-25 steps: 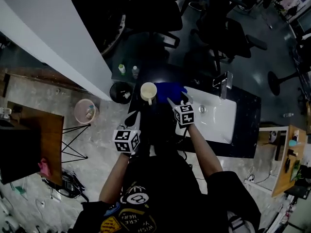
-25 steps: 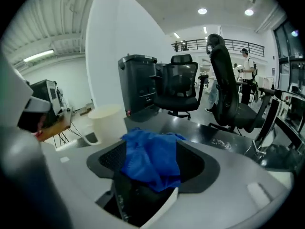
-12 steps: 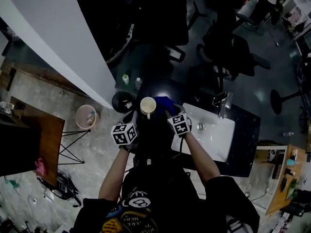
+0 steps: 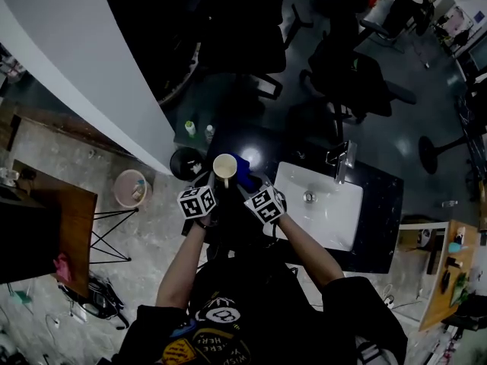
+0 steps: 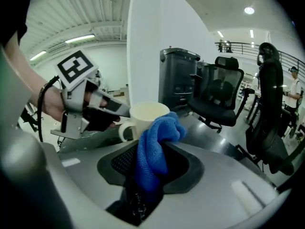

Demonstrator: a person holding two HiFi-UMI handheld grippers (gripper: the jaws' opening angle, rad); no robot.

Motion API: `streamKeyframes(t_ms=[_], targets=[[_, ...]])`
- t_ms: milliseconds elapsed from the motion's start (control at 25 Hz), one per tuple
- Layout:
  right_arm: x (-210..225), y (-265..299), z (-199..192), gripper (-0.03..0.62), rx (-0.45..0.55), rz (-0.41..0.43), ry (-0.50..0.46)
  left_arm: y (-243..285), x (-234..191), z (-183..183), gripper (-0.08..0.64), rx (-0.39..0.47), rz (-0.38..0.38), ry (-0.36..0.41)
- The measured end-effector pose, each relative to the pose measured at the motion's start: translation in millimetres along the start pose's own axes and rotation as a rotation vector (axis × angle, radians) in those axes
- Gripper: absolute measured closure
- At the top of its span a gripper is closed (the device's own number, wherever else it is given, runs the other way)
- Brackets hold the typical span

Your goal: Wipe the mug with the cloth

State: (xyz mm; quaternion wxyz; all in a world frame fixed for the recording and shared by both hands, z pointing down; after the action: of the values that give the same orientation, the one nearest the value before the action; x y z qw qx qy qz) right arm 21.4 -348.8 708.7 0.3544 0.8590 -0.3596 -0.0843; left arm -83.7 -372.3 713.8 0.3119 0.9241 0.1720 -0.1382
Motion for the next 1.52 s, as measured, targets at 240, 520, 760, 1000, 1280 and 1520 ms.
streamKeyframes(t_ms=[240,520,760,1000,1280,1520], targets=[[15,-10,-8,0.453,0.033,-0.007,-0.003,-1,-9,-6,0.557,-0.017,0.013,-0.028],[63,13,17,0.453,-0.044,-0.078,-0.089,14,-15,-10,0.557,-0.067,0.013,-0.005],[-14,-2,-12,0.456,-0.044,0.099,-0.155,18,-14,-12,0.557,-0.061,0.015,-0.021],[43,-14,-5,0.456,0.004,-0.036,-0.065,14,-19,-21,0.557,-0.073,0.026,-0.043],[33,4,4,0.456,-0.060,-0.015,-0.106,9,-2,-24,0.557,-0.076,-0.005,-0.012],[-33,-17,-35,0.456,-0.075,0.141,-0.262,11,-4,-27,0.557,-0.078,-0.005,-0.014]])
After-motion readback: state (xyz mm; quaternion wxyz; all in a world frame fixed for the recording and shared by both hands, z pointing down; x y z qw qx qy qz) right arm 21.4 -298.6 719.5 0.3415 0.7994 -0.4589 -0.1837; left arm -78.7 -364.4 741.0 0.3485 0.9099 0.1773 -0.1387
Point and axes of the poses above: the fingertips, and each gripper's own axes: y forward along the fingers, x to its right, z out of its top, the point moved 1 cm from there along -y, backward along the fingers, and after that the axes turned 11 degrees about y, right-handed, at the moved point
